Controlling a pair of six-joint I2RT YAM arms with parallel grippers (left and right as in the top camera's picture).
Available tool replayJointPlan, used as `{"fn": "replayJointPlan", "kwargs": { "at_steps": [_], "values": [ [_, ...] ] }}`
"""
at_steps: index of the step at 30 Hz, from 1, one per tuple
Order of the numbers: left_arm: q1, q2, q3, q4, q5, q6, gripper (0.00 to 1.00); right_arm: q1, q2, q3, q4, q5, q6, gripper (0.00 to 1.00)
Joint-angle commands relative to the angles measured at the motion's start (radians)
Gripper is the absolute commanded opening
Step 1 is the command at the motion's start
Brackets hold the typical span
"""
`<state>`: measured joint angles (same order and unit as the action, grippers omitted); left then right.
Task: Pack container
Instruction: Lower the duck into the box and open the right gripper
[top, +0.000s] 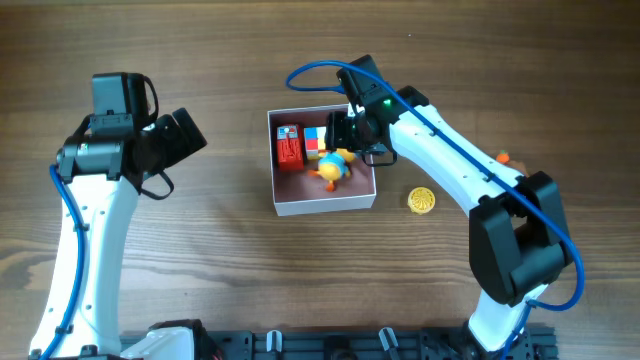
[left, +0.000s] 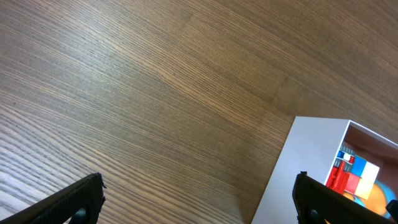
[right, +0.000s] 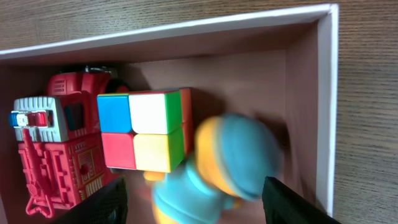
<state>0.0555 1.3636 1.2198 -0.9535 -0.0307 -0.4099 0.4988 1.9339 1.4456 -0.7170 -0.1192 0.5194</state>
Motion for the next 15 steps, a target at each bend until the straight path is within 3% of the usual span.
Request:
{"fn": "replayJointPlan", "kwargs": {
  "at_steps": [1,6,7,9,10,13,14,15],
  "values": [
    [0.006,0.008,-0.01,0.002,0.011,-0.013,0.98,0.0,0.01,0.002,-0.001,0.002,0.003,0.66],
    [0.006,0.008,-0.01,0.002,0.007,-0.013,0.98,0.0,0.01,0.002,-0.002,-0.013,-0.024,0.61],
    [0.006,0.008,-0.01,0.002,0.007,-0.013,0.98,0.0,0.01,0.002,-0.009,-0.017,-0.023,0.54],
    [0.006,0.008,-0.01,0.002,0.003,-0.013,0.98,0.0,0.01,0.002,-0.05,-0.016,-0.02,0.1],
    [0.006,0.008,-0.01,0.002,0.003,-0.013,0.98,0.0,0.01,0.002,-0.074,-0.016,-0.018,0.04],
    [0.006,0.008,-0.01,0.003,0.004,-0.013,0.98,0.0,0.01,0.002,-0.138,-0.016,-0.023,0.05],
    [0.006,0.008,-0.01,0.002,0.004,-0.013,0.98,0.0,0.01,0.002,-0.154,-0.014,-0.023,0.1],
    [0.006,0.008,-0.01,0.002,0.004,-0.013,0.98,0.0,0.011,0.0,-0.163,-0.012,-0.032,0.24]
  ]
}}
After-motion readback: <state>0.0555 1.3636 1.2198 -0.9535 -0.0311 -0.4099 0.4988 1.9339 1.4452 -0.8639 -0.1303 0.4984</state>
